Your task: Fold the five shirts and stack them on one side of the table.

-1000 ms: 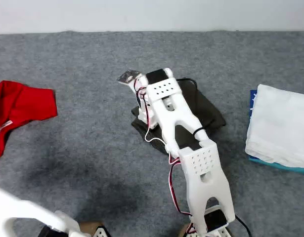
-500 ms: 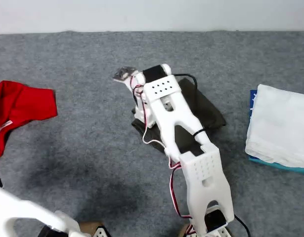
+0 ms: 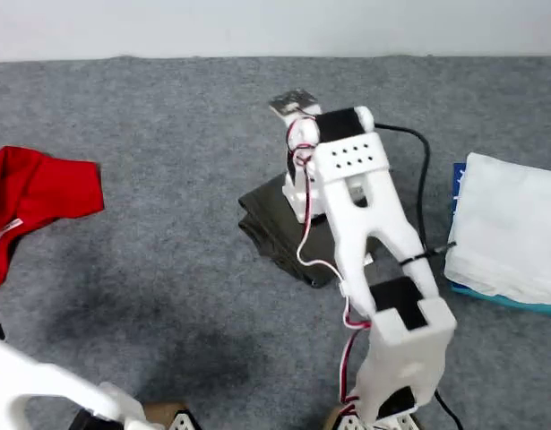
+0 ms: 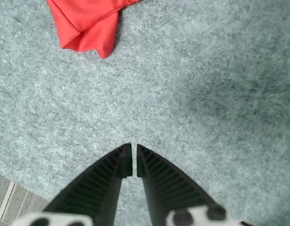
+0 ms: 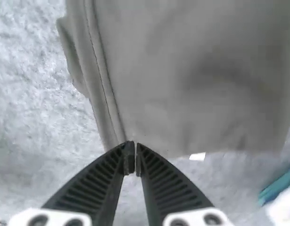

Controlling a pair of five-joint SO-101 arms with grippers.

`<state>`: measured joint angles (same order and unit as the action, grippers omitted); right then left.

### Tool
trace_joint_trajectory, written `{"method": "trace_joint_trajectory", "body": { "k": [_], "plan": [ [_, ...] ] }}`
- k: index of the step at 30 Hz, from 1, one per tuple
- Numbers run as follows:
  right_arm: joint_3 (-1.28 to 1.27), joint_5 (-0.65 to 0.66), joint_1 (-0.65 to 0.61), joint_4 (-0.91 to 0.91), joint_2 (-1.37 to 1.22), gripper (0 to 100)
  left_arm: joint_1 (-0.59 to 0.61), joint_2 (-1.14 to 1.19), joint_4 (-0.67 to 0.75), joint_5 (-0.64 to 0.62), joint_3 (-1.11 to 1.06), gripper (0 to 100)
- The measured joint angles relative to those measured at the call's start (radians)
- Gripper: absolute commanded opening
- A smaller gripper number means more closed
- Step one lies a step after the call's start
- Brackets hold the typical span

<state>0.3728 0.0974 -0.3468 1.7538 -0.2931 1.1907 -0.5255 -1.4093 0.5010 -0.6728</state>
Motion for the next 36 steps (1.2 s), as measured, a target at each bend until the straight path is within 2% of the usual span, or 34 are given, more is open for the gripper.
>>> {"method": "trace_joint_trajectory", "body": {
  "k": [3,9,12,19,27,30,34,35,36],
  "plan": [
    [-0.029,-0.132,-0.005,0.0,0.037,9.0,0.0,0.0,0.0,-0.002,0.0,3],
    [-0.038,-0.463,0.008,-0.021,0.041,31.7,0.0,0.0,0.0,0.028,0.0,3],
    [-0.038,-0.595,0.029,-0.075,0.014,36.3,0.0,0.0,0.0,0.069,0.0,3],
    [-0.038,-0.772,0.107,-0.222,-0.135,36.2,0.0,0.0,0.0,0.091,0.051,3],
    [-0.038,-0.796,0.124,-0.376,-0.354,35.7,0.0,0.0,0.0,0.091,0.092,3],
    [-0.018,-0.796,0.124,-0.388,-0.399,26.5,0.0,0.0,0.0,0.091,0.092,3],
    [-0.005,-0.796,0.147,-0.361,-0.42,1.3,0.0,0.0,0.0,0.091,0.092,3],
    [0.005,-0.796,0.155,-0.342,-0.42,0.4,0.0,0.0,0.0,0.091,0.092,3],
    [0.011,-0.795,0.166,-0.325,-0.422,3.5,0.0,0.0,0.0,0.091,0.092,3]
  ]
}}
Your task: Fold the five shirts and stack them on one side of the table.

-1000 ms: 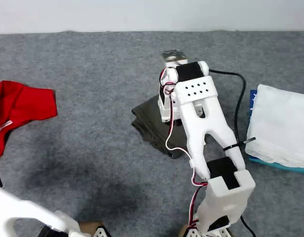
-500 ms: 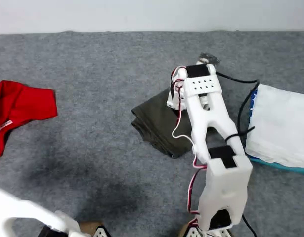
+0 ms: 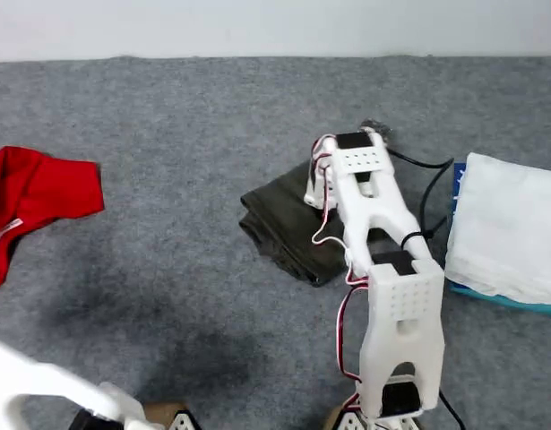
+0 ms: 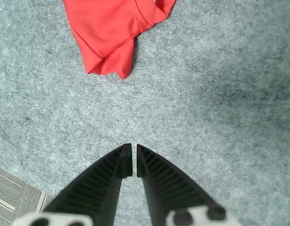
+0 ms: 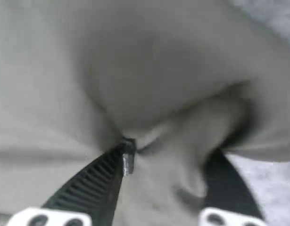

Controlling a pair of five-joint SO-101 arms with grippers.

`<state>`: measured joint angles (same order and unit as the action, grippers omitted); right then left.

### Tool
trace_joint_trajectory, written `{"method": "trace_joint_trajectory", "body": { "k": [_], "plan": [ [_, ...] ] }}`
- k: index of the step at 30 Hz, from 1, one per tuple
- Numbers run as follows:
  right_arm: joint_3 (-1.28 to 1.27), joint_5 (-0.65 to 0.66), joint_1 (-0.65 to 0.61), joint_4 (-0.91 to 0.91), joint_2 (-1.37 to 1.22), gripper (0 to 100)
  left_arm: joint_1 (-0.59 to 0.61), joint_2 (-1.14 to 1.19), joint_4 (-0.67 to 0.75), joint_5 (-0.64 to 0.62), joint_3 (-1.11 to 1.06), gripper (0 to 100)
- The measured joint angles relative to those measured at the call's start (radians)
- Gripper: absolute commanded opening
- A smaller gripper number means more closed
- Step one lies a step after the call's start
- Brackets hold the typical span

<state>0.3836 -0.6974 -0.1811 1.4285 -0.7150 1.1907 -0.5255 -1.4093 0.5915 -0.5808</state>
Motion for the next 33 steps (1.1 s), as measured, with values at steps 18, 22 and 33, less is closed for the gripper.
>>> {"method": "trace_joint_trajectory", "body": {
  "k": [18,22,33],
  "plan": [
    [-0.011,0.545,0.132,0.258,0.15,1.0,0.0,0.0,0.0,0.0,0.0,3],
    [-0.011,0.675,0.127,0.322,0.316,1.0,0.0,0.0,0.0,0.0,0.0,3],
    [-0.011,0.982,0.273,0.325,0.706,1.0,0.0,0.0,0.0,0.0,0.0,3]
  ]
}}
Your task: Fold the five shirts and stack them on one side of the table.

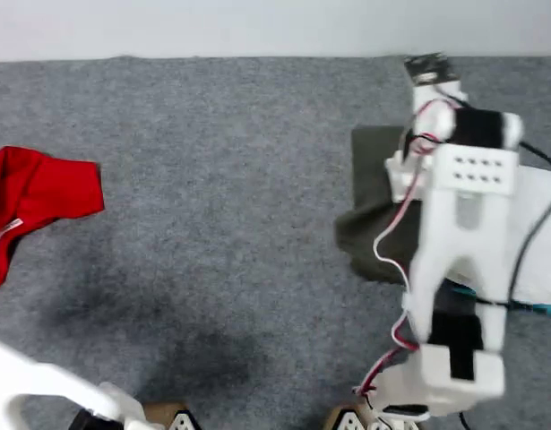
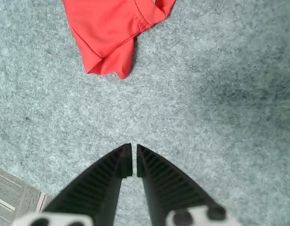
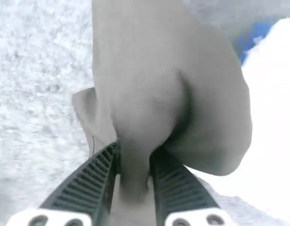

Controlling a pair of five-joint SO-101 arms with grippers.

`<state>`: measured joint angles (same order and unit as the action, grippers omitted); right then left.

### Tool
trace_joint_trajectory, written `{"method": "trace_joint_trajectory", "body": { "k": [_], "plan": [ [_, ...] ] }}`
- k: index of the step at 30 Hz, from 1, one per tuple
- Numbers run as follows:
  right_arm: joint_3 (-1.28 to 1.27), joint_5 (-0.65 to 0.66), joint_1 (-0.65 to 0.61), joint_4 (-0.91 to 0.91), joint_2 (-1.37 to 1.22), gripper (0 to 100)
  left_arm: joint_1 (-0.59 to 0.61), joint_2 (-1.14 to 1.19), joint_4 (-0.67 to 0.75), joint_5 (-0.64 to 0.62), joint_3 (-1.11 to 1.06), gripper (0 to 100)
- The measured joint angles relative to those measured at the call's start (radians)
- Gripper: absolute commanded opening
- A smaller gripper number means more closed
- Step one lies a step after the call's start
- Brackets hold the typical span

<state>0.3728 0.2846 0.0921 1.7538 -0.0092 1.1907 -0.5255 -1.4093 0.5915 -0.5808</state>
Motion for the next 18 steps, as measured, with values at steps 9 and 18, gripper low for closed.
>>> {"method": "trace_joint_trajectory", "body": {
  "k": [9,18],
  "plan": [
    [0.0,0.204,0.175,0.0,0.17,1.0,0.0,0.0,0.0,0.0,0.0,3],
    [0.0,0.307,0.37,-0.069,0.115,1.0,-0.064,0.0,0.0,0.0,0.0,3]
  ]
}}
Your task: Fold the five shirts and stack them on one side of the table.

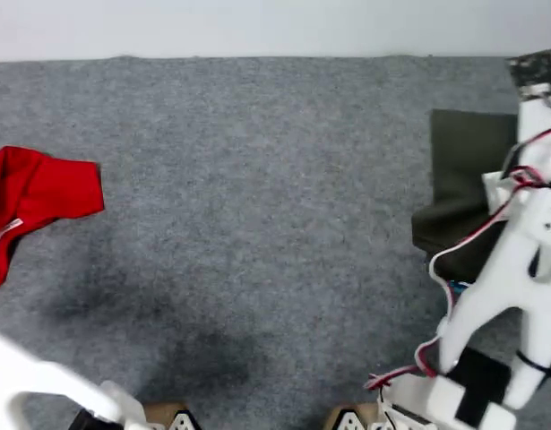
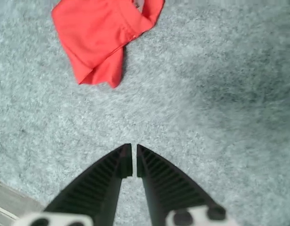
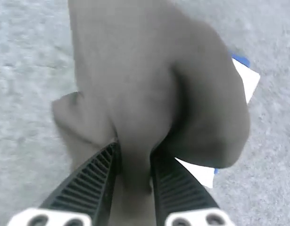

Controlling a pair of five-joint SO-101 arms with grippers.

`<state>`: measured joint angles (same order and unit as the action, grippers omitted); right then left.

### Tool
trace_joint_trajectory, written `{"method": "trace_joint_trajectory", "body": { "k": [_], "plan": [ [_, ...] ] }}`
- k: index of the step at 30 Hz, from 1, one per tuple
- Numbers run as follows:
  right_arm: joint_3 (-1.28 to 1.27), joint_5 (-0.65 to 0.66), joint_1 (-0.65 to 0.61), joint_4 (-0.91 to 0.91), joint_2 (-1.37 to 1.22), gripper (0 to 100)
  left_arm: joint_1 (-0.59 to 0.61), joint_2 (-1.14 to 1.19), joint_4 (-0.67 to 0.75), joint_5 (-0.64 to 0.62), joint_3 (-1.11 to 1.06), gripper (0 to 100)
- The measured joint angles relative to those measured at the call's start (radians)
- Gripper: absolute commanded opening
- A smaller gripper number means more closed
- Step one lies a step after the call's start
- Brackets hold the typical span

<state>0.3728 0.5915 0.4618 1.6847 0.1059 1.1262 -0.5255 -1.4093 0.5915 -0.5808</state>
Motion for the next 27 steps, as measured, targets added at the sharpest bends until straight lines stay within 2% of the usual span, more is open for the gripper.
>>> {"method": "trace_joint_trajectory", "body": {
  "k": [10,14,16,24,27],
  "plan": [
    [-0.002,0.075,0.146,-0.351,-0.269,2.0,-0.066,0.0,0.0,0.0,0.0,3],
    [-0.002,0.233,0.16,-0.457,-0.338,14.7,-0.095,0.0,0.0,0.0,0.0,3],
    [-0.002,0.264,0.161,-0.473,-0.361,20.6,-0.11,0.0,0.0,0.0,0.0,3],
    [-0.002,0.141,0.163,-0.471,-0.304,21.8,-0.144,0.0,0.0,0.002,0.0,3],
    [-0.002,0.118,0.144,-0.387,-0.267,14.7,-0.144,0.0,0.0,0.002,0.0,3]
  ]
}}
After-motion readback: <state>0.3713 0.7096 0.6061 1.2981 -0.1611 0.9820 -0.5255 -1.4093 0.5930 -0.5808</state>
